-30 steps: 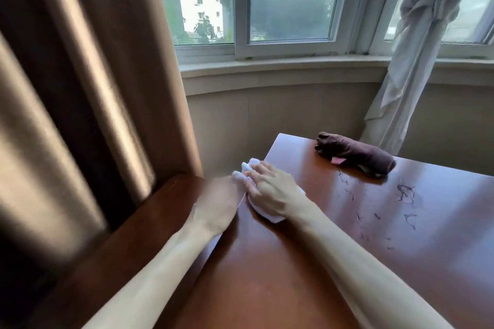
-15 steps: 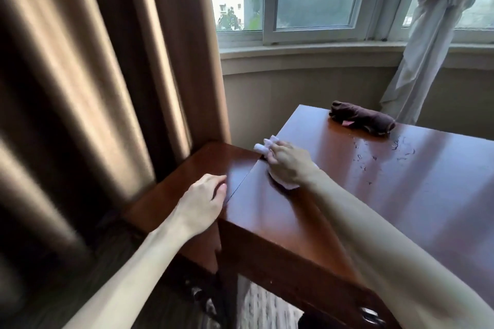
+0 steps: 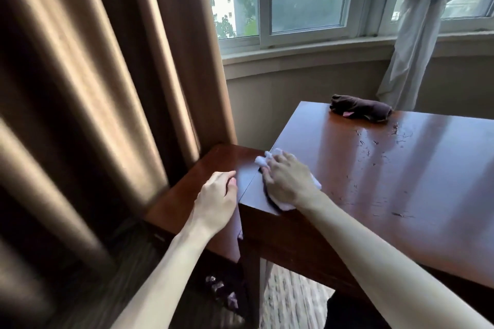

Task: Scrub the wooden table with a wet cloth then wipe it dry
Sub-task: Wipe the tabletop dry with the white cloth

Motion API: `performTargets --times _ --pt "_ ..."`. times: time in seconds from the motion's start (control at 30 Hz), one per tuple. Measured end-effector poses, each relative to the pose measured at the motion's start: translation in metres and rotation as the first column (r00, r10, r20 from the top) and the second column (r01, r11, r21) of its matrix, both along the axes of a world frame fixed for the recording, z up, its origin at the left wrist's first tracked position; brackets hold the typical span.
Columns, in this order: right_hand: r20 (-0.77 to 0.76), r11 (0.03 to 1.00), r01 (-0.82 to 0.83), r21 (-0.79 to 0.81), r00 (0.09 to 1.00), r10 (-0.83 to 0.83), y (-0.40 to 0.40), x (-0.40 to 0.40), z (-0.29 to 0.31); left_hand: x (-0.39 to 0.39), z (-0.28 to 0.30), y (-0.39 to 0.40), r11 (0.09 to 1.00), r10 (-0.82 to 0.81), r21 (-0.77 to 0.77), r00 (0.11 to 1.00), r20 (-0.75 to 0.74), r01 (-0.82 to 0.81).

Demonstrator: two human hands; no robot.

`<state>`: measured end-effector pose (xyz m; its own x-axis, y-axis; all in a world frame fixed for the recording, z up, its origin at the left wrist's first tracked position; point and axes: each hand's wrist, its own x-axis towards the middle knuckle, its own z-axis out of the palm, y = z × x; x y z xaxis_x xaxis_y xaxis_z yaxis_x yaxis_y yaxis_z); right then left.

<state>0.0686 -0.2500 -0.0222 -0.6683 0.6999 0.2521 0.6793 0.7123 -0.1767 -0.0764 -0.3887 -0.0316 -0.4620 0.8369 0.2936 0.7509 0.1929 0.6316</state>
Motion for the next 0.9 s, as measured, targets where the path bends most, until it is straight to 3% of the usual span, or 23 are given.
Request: performTargets --times 0.07,0.13,0.2,0.3,0.33,0.43,0.5,0.57,0.63,0.7,0.83,0.9 --pt "-0.062 0.963 -0.256 0.086 0.963 0.262 -0.061 0.006 -0.015 -0.005 0.004 0.005 0.999 0.035 -0.005 0.999 0.029 -0.035" --pt "-0.101 0.920 -0.390 0.035 0.914 0.392 -0.065 0.015 -0.011 -0.006 0.006 0.006 0.998 0.046 -0.033 0.998 0.046 -0.045" --pt "-0.041 0.947 -0.313 -0.072 0.950 0.311 -0.026 0.011 0.003 -0.006 0.004 0.003 0.998 0.042 -0.056 0.999 0.031 -0.041" --pt "-0.022 0.998 0.039 -0.045 0.999 -0.040 0.009 -0.010 0.007 -0.006 -0.002 -0.005 0.996 0.023 -0.092 1.000 0.013 -0.021" --pt "-0.019 0.999 0.032 -0.008 0.999 -0.032 -0.004 -0.015 0.004 -0.007 -0.005 -0.006 0.995 0.025 -0.095 1.000 0.008 -0.024" --pt "-0.060 0.952 -0.302 0.041 0.951 0.304 -0.064 -0.001 -0.016 -0.009 -0.007 -0.001 0.993 0.044 -0.108 0.999 0.030 -0.040" --pt "-0.119 0.916 -0.400 0.012 0.909 0.399 -0.061 0.013 -0.015 -0.006 -0.007 0.004 0.993 0.030 -0.112 0.998 0.046 -0.025" --pt "-0.106 0.956 -0.288 -0.063 0.954 0.280 -0.017 0.012 -0.004 -0.001 -0.005 0.010 0.994 0.011 -0.108 0.999 0.043 -0.006" --pt "0.004 0.995 0.001 -0.099 1.000 0.000 0.037 0.012 0.004 0.006 -0.002 0.017 0.993 -0.019 -0.113 0.999 0.036 0.023" --pt "0.063 0.990 0.138 -0.016 0.989 -0.136 0.054 0.015 0.003 0.012 0.003 0.029 0.993 -0.047 -0.108 0.999 0.022 0.050" --pt "0.072 0.993 -0.114 -0.007 0.991 0.115 0.028 0.021 -0.013 0.023 0.012 0.083 0.991 -0.126 -0.050 0.992 -0.011 0.125" --pt "0.065 0.992 -0.124 -0.036 0.990 0.126 0.045 0.024 -0.007 0.029 0.015 0.118 0.986 -0.162 -0.042 0.986 -0.031 0.161"
